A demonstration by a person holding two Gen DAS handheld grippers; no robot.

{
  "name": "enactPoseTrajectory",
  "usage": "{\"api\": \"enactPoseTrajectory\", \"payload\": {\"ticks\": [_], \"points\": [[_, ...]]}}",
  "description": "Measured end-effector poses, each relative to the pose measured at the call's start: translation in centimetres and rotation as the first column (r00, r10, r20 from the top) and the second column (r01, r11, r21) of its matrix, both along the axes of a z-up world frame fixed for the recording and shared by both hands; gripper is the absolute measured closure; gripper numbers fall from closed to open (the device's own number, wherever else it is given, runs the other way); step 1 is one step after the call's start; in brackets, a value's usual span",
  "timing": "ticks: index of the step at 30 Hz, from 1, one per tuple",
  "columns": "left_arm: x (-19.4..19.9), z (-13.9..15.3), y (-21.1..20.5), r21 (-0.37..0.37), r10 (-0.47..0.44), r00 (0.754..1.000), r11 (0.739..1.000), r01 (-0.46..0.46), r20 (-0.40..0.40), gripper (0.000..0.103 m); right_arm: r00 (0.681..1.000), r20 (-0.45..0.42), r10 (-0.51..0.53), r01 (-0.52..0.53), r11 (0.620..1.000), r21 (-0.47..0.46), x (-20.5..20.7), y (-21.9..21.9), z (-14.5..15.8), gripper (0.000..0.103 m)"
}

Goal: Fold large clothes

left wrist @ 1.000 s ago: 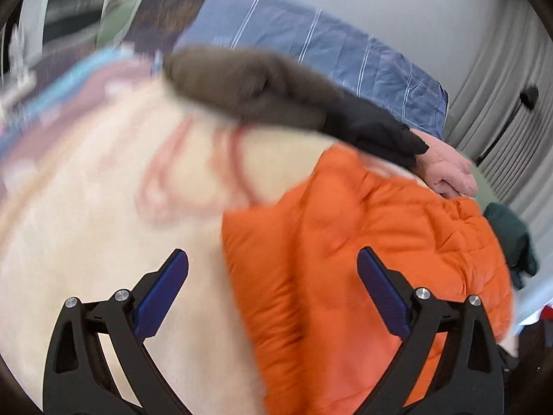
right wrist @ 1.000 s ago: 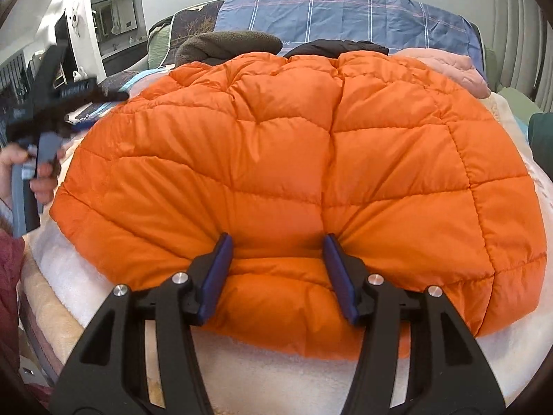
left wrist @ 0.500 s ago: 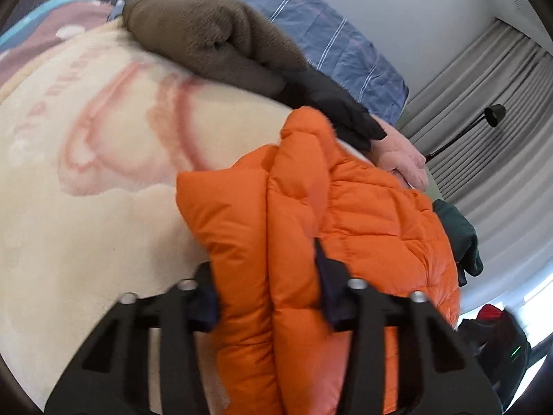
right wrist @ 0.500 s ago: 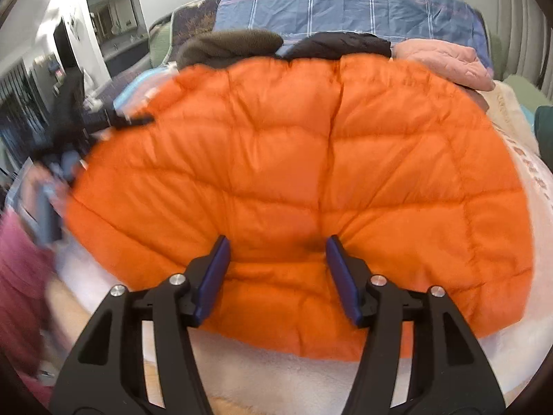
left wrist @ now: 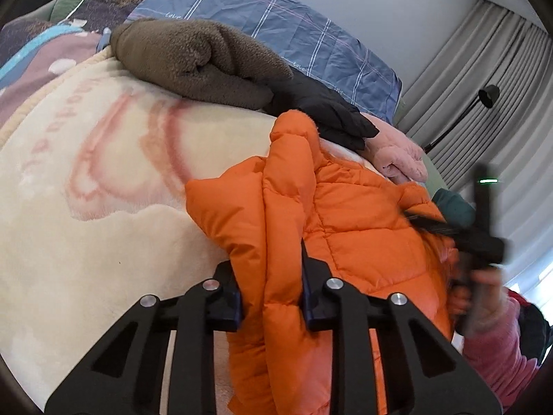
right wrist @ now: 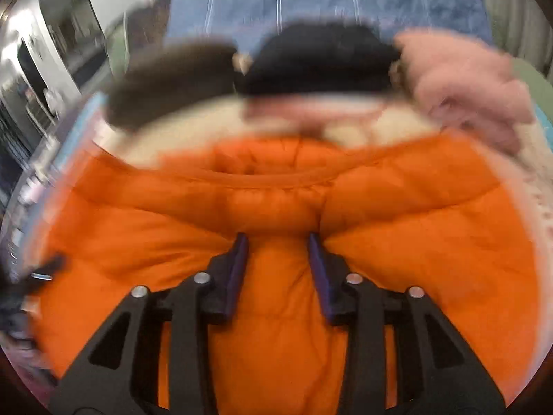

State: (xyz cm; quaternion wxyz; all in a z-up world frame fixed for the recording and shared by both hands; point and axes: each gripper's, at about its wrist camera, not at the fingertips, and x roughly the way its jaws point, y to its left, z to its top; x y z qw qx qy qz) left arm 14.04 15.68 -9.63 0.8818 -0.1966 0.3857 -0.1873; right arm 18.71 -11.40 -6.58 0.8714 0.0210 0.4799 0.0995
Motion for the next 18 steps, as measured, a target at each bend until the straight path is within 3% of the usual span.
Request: {"api": "enactPoseTrajectory", "payload": {"ticks": [3,10,14,18], "points": [[0.3,1.4,-0.6,0.03,-0.028,1.0,0.999,0.028,0.006,0.084,1.0,0.014,-0.012,0.012,0.999,0.032,0.1,-0.4,-1.2,0.064],[0.0,8.6,-4.1,0.091,-0.161,0.984,0.984,0.154,0.073,0.085,0.998,0.061,0.0,-0.004,0.997,0.071,-1.0,-1.2,-1.6,0.064],[0.8,11.7,-7.6,0.124,-0.179,0.984,0.977,0.175,0.022,0.085,0.997,0.074,-0.009,0.001,0.995,0.096,-0.7,-1.6,-1.3,0.064],[2.0,13.5,-10.3,0.079,-0.168,0.985,0.982,0.171,-0.045,0.085,0.996,0.087,-0.03,0.019,0.992,0.125,-1.2,-2.5,-0.7,0.063]]}}
